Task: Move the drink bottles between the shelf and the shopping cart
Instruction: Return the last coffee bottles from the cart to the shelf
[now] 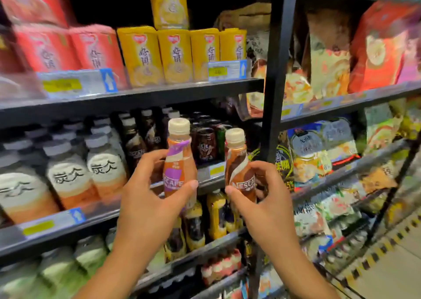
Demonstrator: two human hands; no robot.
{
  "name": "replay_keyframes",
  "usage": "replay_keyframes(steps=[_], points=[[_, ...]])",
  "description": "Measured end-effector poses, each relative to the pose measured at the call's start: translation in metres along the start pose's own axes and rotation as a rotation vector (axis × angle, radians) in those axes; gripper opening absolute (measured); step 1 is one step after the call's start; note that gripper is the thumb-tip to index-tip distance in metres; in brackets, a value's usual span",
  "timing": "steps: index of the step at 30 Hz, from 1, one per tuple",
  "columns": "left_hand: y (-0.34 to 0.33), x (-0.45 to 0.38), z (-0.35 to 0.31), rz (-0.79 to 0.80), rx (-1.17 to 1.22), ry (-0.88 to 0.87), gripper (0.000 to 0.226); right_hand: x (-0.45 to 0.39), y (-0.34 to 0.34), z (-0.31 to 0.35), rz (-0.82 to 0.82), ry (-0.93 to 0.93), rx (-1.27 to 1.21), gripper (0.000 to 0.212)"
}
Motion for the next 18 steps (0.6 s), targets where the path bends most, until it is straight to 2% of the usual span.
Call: replay_keyframes(steps=[8, 18], points=[[0.043, -0.019, 0.012, -0.1, -0.127, 0.117, 0.047, -0.052, -0.036, 0.011, 0.165, 0.029, 0.013, 0.043], [0.022, -0.06, 0.015, -0.171, -0.339, 0.236, 0.048, -0.106, -0.035, 0.006, 0.262, 0.017, 0.02, 0.042]])
Point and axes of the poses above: each hand's wrist, its own x-axis away from the middle knuckle, its own y-axis out of the back of the hand, z = x × y, the point moved 1 cm from there along -x, towards the middle knuckle, and after that the axes turned 14 degrees about z, right-handed, at the moved point
